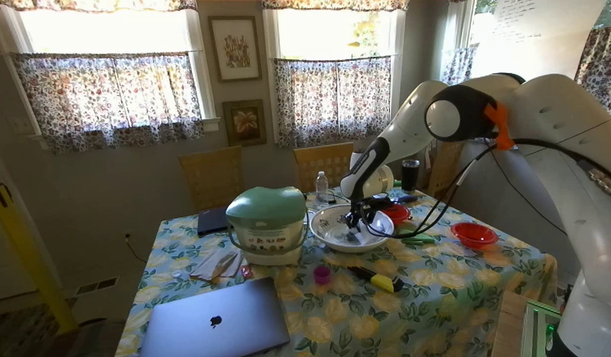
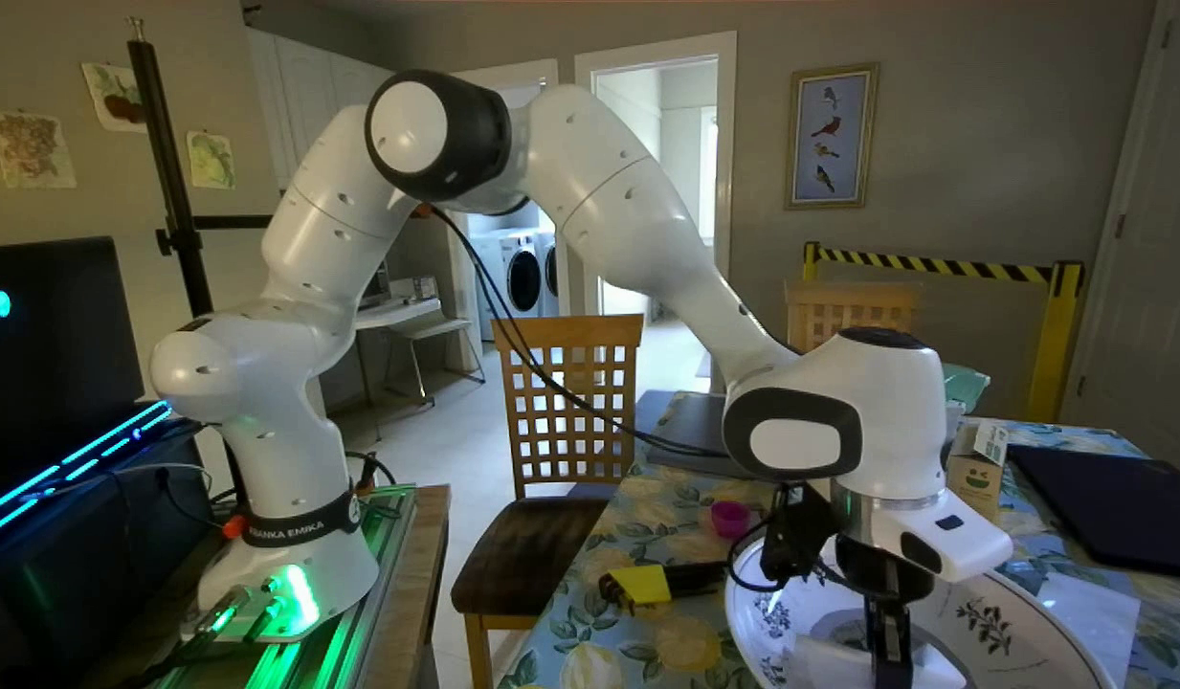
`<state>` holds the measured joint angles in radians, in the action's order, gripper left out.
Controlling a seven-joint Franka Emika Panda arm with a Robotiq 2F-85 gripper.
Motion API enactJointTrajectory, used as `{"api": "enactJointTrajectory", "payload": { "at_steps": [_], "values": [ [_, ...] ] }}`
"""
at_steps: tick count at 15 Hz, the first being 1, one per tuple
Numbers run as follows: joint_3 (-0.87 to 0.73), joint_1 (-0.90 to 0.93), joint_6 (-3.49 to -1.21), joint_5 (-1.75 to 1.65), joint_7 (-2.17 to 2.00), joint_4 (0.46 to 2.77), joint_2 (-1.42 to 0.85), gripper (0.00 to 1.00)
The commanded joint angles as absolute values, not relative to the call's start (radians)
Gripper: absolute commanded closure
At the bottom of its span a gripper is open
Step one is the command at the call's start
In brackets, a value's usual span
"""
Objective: Wipe the inside of the bowl with the paper towel
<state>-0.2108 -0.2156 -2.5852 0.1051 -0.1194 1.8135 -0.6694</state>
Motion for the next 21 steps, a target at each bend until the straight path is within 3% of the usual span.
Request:
{"api": "enactJointTrajectory", "payload": {
  "at_steps": [1, 9, 21],
  "values": [
    [-0.249, -0.207, -2.663, 0.062, -0.151, 1.786, -0.727, 0.97],
    [-0.249, -0.194, -2.969, 0.102, -0.203, 1.714, -0.826, 0.97],
    [0.137, -0.384, -2.891, 0.202, -0.013, 1.728, -0.75, 0.97]
  ]
}}
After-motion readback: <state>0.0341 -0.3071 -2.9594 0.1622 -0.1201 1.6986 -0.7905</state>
